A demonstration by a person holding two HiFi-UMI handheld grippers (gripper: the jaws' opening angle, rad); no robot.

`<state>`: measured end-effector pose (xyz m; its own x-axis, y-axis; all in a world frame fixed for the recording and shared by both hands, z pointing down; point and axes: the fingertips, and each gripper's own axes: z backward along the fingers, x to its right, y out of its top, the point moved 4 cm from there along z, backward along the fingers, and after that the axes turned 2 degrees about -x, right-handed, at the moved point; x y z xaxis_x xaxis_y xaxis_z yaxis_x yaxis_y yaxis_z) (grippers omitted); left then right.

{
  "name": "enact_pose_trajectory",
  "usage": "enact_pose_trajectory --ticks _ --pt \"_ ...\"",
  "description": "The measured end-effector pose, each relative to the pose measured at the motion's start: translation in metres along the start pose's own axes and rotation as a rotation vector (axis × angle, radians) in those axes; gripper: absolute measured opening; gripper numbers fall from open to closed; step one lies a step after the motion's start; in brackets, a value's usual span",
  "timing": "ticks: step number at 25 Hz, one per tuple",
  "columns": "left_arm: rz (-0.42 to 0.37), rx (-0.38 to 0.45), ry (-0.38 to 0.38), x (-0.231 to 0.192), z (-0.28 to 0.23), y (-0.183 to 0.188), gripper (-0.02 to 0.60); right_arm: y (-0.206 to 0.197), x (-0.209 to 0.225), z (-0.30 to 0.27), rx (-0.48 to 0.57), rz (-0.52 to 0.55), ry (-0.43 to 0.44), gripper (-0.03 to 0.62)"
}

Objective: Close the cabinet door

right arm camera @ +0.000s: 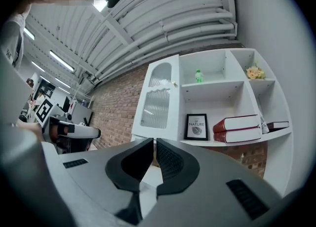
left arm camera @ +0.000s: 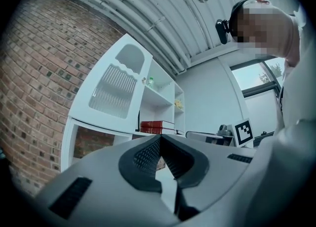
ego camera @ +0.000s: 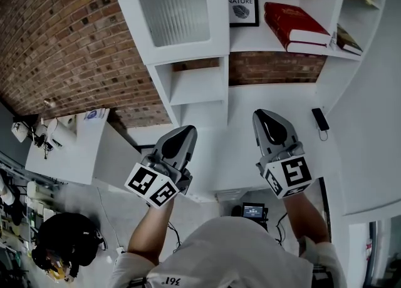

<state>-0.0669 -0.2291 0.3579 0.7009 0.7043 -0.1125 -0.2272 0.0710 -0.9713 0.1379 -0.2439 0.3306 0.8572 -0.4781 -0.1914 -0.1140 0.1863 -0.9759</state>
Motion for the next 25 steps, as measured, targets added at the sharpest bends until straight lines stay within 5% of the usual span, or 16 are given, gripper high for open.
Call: enact_pose_trajectory --ticks 25 --pt "0.146 -0.121 0.008 0.010 0.027 -0.065 0.008 -0.060 -0.023 0.013 -0.145 -0.089 0.010 0.032"
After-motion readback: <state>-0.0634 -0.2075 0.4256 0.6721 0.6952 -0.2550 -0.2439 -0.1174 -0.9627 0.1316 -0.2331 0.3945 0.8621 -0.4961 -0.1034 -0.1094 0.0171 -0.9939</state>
